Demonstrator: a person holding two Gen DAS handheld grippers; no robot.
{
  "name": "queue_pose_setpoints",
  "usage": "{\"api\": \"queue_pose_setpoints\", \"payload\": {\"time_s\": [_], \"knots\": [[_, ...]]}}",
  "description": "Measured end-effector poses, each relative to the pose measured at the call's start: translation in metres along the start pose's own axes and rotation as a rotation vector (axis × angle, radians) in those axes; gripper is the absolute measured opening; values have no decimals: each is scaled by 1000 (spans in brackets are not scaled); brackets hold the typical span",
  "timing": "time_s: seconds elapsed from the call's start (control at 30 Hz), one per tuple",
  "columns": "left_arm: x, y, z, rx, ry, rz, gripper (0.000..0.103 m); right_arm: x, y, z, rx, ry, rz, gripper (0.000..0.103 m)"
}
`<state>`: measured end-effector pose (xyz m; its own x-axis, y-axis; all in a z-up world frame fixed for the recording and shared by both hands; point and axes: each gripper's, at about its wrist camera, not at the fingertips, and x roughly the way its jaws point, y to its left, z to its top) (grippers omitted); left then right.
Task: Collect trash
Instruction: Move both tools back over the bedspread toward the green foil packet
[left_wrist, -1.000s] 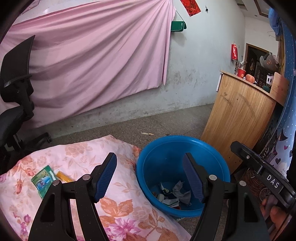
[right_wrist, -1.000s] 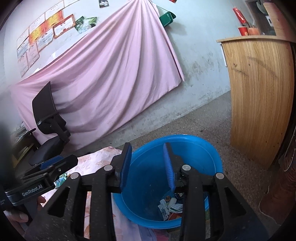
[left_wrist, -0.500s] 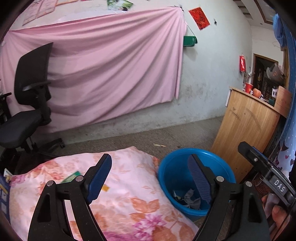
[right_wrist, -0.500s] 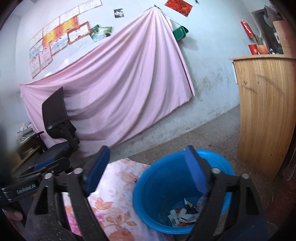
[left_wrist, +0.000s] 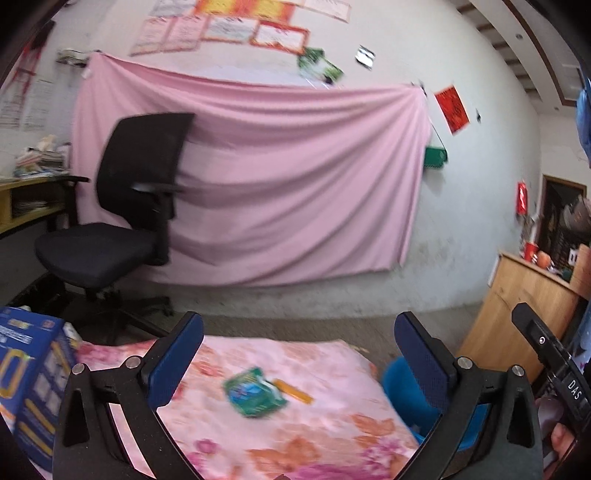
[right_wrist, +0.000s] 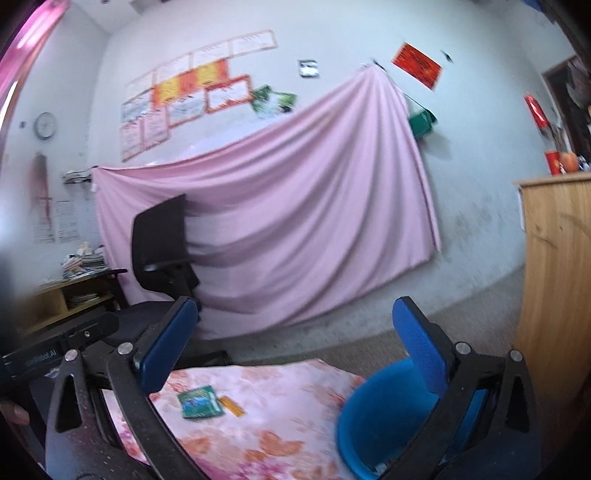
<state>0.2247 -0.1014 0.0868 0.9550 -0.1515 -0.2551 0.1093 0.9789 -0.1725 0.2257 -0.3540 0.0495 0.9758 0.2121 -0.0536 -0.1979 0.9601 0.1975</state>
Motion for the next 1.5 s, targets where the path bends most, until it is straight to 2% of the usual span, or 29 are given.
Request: {"api": "queue_pose_setpoints", "payload": {"time_s": [0.17,0.37,0.53,0.83,0.93,1.03,1.3,1.5], "knots": [[-27,33,2,2,-94,68,101,7,39,-5,-56,-45,58,103],[-49,65,-8,16,-163,136,101,15,82,-17,-150,-64,105,103],[-60,84,-20,18,-188,176,101,16,100,-28,-221,-65,136,103],[-60,100,-35,25,-179,192,101,31,104,-40,-249,11,146,103],[-52,102,-37,21,-140,188,101,42,100,-43,-250,64,122,103],[-35,105,-39,9,-62,167,101,60,93,-47,-246,154,80,103],[29,107,-46,9,200,137,101,116,64,-63,-184,381,15,103],[79,110,-58,-24,394,69,101,153,54,-91,-167,605,32,102]]}}
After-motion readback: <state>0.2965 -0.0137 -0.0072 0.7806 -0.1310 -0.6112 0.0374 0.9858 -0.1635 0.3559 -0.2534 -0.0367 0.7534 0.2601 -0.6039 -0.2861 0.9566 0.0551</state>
